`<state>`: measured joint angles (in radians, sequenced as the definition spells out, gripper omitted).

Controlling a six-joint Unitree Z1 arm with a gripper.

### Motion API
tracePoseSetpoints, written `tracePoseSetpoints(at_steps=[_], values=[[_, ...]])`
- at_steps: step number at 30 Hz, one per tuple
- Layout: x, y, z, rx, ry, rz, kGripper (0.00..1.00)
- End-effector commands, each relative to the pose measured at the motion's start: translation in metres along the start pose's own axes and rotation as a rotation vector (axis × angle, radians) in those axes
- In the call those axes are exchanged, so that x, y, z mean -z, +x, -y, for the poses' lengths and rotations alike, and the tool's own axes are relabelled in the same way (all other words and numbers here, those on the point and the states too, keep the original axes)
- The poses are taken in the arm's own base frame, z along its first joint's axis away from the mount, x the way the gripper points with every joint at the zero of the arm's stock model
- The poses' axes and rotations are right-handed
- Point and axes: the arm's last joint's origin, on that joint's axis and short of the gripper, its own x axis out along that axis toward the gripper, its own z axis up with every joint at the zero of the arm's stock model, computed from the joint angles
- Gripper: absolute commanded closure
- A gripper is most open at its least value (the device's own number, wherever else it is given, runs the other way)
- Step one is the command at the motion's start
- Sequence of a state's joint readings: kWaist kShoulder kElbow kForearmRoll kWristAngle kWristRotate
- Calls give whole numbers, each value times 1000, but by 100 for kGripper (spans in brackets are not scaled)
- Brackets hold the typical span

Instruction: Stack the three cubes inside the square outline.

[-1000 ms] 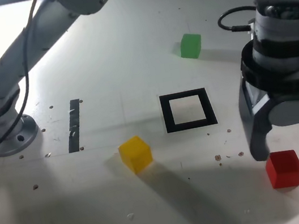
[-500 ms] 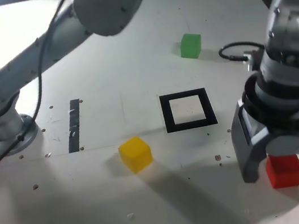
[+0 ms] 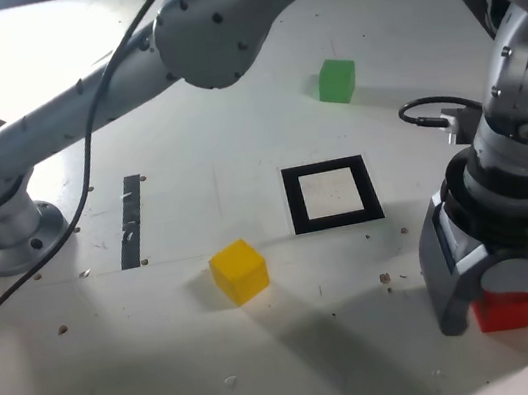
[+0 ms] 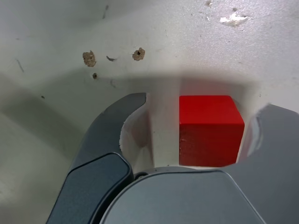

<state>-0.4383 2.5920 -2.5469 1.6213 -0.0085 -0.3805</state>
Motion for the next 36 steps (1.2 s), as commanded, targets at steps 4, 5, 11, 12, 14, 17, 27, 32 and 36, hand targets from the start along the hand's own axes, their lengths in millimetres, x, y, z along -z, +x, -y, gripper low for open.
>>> tracePoseSetpoints(at_steps=[4,5,11,12,14,17,27,32,36], values=[[-3,5,0,-9,1,-7,39],[-4,6,0,-9,1,-7,41],[-4,4,-1,-14,4,5,63],[-4,3,-1,-14,4,8,66],[-4,2,-2,-14,5,12,70],[-3,-3,-2,-18,7,21,76],[30,-61,-28,-81,59,92,87],[59,-85,-73,-97,107,46,86],[78,-82,-106,-102,107,-32,85]])
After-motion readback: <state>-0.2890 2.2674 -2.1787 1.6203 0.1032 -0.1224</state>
